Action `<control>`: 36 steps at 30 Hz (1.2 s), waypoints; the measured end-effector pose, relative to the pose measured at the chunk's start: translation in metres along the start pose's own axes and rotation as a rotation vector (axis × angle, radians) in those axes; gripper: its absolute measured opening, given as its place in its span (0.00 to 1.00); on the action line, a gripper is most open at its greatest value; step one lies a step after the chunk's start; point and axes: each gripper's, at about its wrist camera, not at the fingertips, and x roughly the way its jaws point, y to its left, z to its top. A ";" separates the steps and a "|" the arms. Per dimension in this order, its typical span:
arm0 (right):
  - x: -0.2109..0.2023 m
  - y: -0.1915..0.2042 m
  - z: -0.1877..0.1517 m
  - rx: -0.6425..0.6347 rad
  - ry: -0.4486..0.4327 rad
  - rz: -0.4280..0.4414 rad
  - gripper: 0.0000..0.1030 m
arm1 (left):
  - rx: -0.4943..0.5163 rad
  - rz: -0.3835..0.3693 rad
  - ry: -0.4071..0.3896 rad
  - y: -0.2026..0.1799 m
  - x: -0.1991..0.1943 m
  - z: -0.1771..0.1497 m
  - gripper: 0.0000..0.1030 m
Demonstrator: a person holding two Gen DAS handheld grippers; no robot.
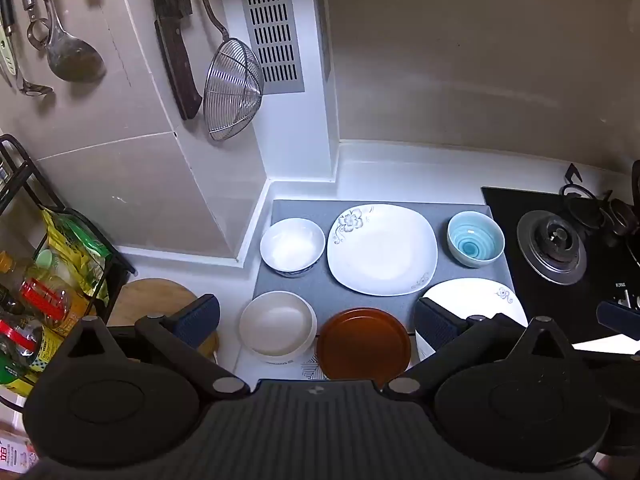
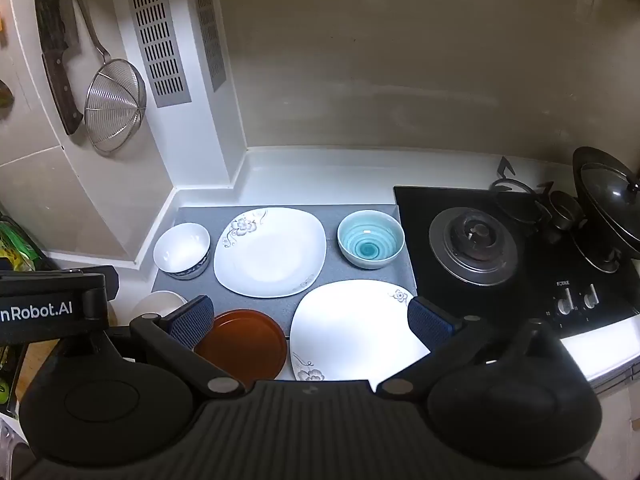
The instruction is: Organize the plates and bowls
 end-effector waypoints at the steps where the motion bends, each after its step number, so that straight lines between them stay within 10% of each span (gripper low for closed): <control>1: 0.001 0.000 0.001 0.000 0.002 -0.001 1.00 | 0.003 0.002 0.003 -0.001 0.001 0.000 1.00; 36: -0.005 -0.053 0.035 -0.085 0.009 0.104 1.00 | -0.085 0.085 0.002 -0.052 -0.030 0.005 1.00</control>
